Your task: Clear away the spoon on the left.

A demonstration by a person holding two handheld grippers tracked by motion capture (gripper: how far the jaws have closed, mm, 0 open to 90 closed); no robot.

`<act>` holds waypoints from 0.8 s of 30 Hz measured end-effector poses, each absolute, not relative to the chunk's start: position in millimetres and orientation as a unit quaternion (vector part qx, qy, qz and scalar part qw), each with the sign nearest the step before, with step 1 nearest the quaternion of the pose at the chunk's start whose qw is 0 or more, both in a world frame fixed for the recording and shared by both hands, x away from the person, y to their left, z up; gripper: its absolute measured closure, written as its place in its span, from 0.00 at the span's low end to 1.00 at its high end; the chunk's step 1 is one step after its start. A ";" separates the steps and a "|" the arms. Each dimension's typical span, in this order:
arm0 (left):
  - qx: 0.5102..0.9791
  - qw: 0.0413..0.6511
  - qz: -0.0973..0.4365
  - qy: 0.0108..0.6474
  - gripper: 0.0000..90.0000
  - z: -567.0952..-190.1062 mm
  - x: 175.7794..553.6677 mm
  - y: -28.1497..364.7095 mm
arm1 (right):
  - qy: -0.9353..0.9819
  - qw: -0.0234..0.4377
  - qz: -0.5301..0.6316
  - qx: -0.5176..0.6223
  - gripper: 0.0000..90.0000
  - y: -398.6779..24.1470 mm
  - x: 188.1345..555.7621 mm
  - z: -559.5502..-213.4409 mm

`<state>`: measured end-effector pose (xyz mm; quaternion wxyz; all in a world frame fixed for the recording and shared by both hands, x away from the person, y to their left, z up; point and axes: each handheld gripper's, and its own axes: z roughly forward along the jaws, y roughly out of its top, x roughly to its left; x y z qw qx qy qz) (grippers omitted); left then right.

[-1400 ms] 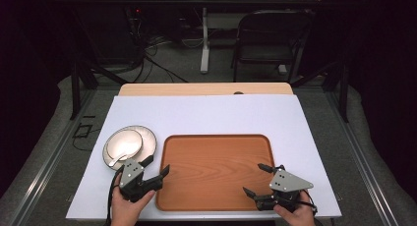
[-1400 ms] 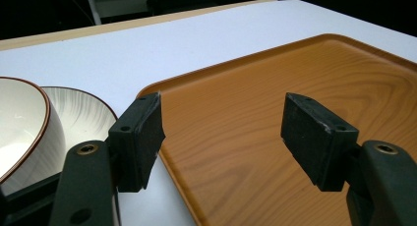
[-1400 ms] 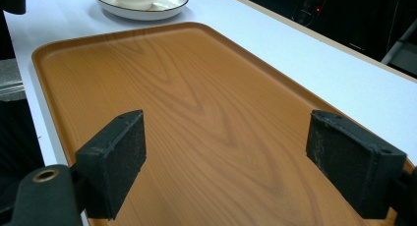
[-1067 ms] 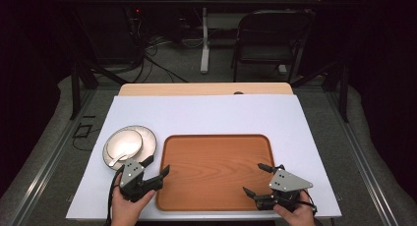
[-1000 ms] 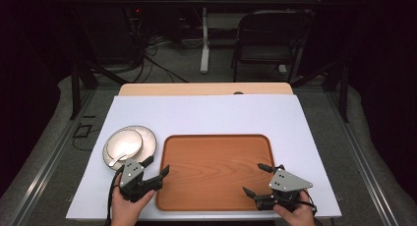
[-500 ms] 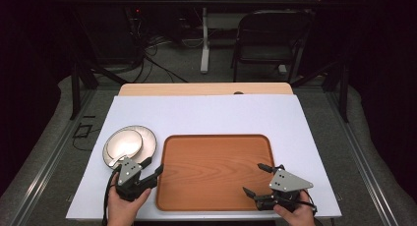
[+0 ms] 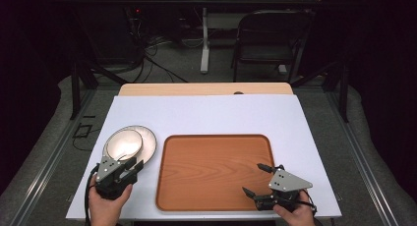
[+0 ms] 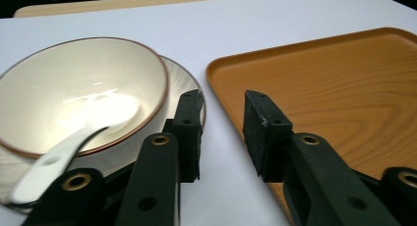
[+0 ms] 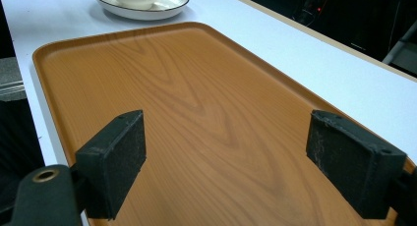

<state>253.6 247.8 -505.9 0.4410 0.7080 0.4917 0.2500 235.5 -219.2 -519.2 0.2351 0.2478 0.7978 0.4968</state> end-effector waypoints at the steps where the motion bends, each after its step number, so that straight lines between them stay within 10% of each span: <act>1: 0.708 0.441 0.250 0.492 0.79 -505.9 253.6 247.8 | 0.798 0.235 0.497 0.248 0.17 -219.2 235.5 -519.2; 24: 0.668 0.412 0.269 0.558 1.00 -513.9 249.6 294.6 | 0.799 0.233 0.496 0.248 0.17 -218.1 235.3 -519.6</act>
